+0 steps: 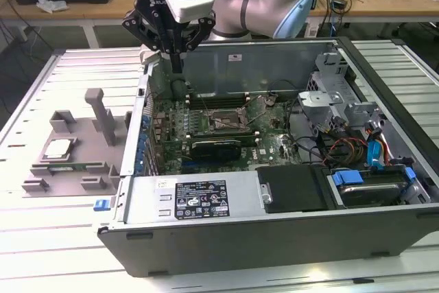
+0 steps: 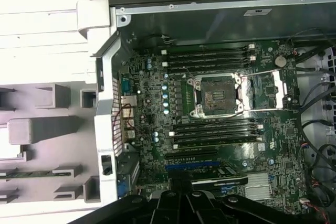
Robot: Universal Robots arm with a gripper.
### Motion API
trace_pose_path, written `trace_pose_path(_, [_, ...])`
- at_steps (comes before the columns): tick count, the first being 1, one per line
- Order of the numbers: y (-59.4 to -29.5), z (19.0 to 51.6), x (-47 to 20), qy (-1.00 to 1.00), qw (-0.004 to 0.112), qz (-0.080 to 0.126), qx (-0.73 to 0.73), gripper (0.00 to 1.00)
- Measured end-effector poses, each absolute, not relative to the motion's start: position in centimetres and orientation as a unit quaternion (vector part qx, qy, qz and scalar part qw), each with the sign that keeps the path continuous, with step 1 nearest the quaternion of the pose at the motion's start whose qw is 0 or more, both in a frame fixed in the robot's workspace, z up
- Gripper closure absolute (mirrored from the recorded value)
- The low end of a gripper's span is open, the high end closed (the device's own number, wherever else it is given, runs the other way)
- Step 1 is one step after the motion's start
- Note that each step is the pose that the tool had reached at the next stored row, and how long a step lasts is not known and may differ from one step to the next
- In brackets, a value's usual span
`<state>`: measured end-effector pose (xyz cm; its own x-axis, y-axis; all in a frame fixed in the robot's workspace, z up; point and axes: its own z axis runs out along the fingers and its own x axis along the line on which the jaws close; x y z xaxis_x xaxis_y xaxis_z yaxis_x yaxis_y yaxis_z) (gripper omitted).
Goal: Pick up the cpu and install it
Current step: 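Reach for the cpu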
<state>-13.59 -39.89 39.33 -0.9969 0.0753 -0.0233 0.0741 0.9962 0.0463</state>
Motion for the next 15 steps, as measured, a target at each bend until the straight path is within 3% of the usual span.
trace_pose_path(15, [-39.9, 39.3, -15.9, 0.999, 0.013, 0.023, 0.037, 0.89])
